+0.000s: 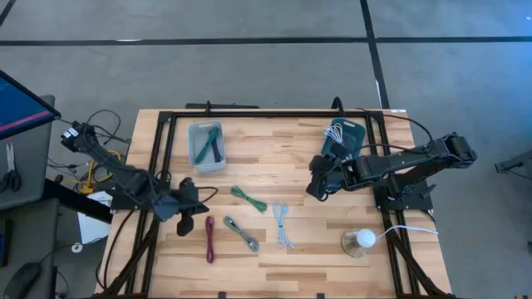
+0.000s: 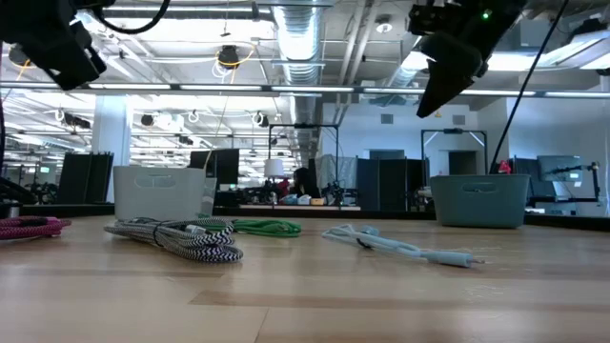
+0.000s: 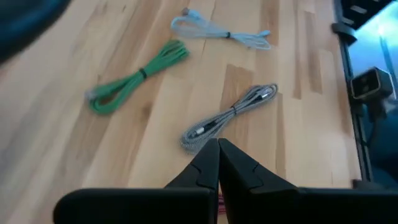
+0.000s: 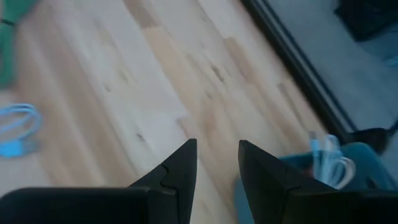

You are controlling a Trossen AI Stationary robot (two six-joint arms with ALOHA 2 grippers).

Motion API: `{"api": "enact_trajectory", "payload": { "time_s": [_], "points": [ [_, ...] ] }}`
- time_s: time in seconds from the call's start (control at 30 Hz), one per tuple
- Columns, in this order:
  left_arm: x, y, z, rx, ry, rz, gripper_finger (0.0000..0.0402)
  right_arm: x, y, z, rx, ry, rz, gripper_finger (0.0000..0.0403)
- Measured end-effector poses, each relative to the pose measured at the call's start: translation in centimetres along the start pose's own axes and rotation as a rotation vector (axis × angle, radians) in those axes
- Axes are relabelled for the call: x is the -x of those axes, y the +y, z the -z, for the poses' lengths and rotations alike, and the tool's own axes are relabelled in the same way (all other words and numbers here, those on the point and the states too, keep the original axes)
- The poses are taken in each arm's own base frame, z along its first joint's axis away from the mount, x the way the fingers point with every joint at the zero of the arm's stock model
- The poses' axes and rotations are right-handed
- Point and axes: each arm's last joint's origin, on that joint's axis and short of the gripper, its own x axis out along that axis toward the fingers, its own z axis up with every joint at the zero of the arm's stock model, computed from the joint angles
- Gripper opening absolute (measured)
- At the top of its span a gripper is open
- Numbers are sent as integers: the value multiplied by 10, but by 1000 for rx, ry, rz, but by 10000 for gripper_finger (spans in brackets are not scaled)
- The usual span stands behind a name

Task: Pick & Place USB Port
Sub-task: Put the pink patterned USB cable into the gray bin

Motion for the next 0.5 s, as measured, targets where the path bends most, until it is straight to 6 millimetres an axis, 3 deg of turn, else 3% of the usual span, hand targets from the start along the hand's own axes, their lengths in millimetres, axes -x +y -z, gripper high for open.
{"api": "enact_trajectory", "payload": {
  "time_s": [0.5],
  "points": [
    [-21,11,12,610,271,-140,4,0,-5,2,29,-23,115,111]
  ]
}}
